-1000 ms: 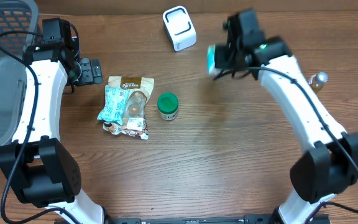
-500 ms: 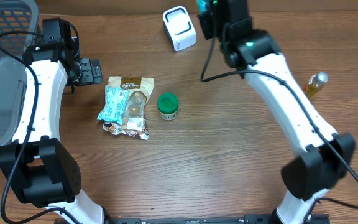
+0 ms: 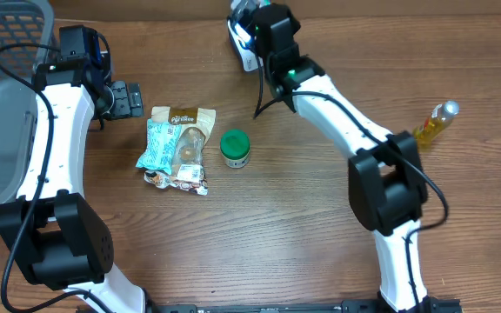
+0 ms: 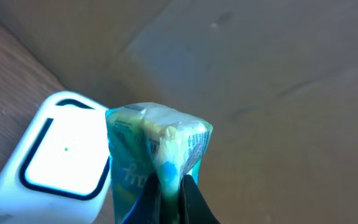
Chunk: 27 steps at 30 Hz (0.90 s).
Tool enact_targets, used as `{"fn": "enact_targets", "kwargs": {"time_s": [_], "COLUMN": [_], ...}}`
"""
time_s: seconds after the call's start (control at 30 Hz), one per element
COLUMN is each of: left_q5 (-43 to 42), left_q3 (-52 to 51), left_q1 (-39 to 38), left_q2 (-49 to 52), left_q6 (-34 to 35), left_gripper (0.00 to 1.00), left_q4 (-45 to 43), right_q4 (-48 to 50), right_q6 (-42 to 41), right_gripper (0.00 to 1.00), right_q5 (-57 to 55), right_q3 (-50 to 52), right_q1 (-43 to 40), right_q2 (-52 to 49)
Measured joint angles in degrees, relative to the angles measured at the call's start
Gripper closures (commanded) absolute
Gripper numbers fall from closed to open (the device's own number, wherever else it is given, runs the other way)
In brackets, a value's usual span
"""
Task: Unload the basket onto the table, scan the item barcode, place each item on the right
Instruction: 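Carry the teal packet up to the white scanner and hold it there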
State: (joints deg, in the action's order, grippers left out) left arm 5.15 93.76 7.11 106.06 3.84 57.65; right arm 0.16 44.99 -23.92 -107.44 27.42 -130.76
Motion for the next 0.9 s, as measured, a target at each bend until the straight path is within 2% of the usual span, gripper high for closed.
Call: {"fn": "enact_targets", "kwargs": {"time_s": [0.3, 0.47, 0.9], "left_q5": [0.0, 0.0, 0.0], "left_q3": [0.0, 0.0, 0.0], "left_q1": [0.0, 0.0, 0.0], "left_q2": [0.0, 0.0, 0.0], "left_q6": [0.0, 0.0, 0.0], "left_gripper": [0.00, 0.00, 0.00], "left_q4": [0.0, 0.0, 0.0], "right_q4": [9.2, 12.5, 13.9], "right_q6": [8.7, 9.9, 10.6], "right_gripper": [0.96, 0.96, 0.96], "right_q5": [-2.1, -0.9, 1.2], "right_q3": [0.0, 0.0, 0.0], "right_q1": [0.0, 0.0, 0.0], "right_q2": [-7.2, -7.8, -9.9]}}
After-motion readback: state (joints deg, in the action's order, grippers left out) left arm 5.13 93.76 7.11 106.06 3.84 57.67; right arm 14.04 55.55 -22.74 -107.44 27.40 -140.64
